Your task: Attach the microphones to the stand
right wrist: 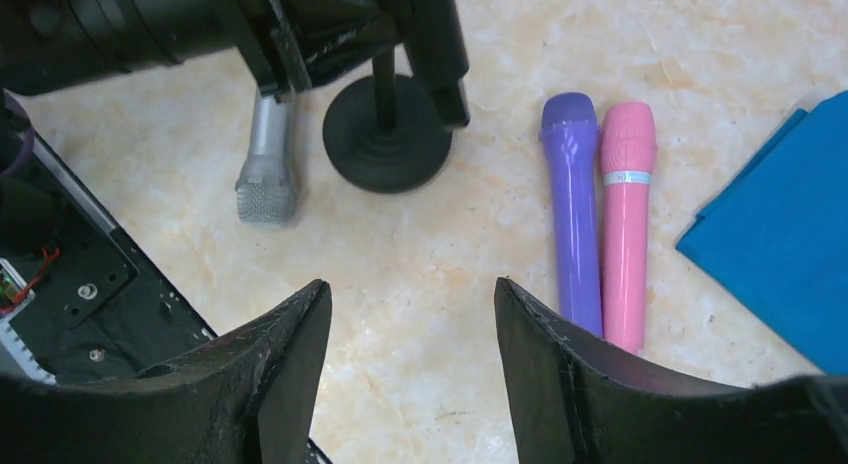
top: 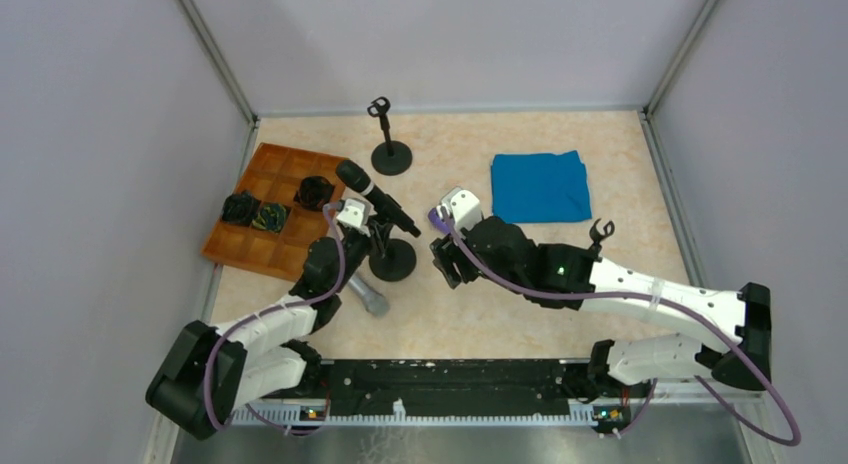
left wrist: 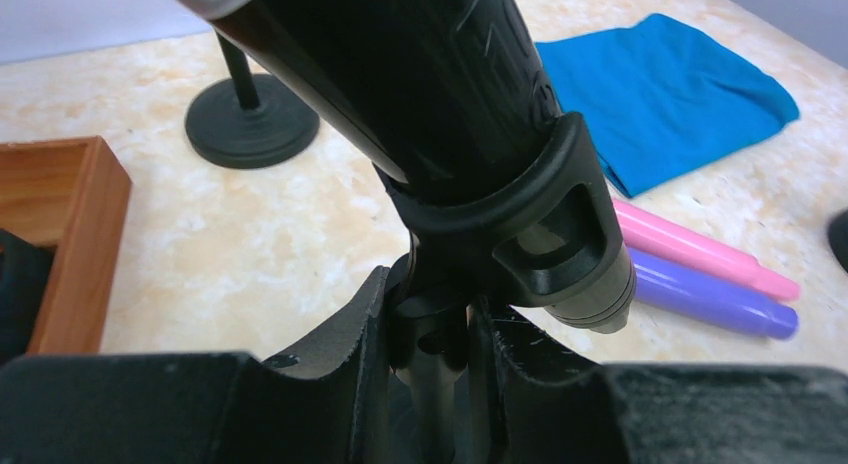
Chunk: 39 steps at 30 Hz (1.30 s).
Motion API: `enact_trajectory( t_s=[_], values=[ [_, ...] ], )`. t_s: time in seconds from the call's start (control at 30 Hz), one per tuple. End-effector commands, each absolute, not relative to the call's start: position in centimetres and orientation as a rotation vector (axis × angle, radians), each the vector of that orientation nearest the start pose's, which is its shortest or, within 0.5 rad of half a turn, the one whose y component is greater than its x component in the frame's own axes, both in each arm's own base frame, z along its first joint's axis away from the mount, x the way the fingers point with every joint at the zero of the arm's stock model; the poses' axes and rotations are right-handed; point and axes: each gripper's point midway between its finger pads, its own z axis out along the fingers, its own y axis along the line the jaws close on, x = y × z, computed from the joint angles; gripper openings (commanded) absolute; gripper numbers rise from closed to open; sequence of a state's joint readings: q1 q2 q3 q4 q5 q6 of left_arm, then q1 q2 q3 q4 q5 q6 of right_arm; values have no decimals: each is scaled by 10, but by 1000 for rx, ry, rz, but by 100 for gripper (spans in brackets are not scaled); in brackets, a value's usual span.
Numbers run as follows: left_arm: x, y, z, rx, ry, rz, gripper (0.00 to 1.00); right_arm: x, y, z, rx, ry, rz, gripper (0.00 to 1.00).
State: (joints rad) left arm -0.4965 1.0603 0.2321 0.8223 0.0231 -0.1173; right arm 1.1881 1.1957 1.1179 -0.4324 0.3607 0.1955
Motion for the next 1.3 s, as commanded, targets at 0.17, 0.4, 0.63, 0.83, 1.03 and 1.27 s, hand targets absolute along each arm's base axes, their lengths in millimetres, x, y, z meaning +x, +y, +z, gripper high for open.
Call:
enact_trajectory(
  t_s=[0.17,0.4,0.63,0.83,1.03,1.27],
  values=[
    [361,-175,282,216,1234,-376,0,188,287,252,-680,1897,487,60],
    [390,-190,295,261,1198,-383,0,193,261,251,-619,1890,458,60],
    [428,-232,314,345,1123,-458,0,196,240,252,-567,1882,421,60],
    [467,-259,344,383,1050,-465,0,194,223,248,-541,1897,382,60],
    [504,-297,341,447,1024,-533,0,194,214,242,-527,1910,356,60],
    [538,-336,307,538,1084,-588,0,196,211,235,-520,1921,335,59]
  ],
)
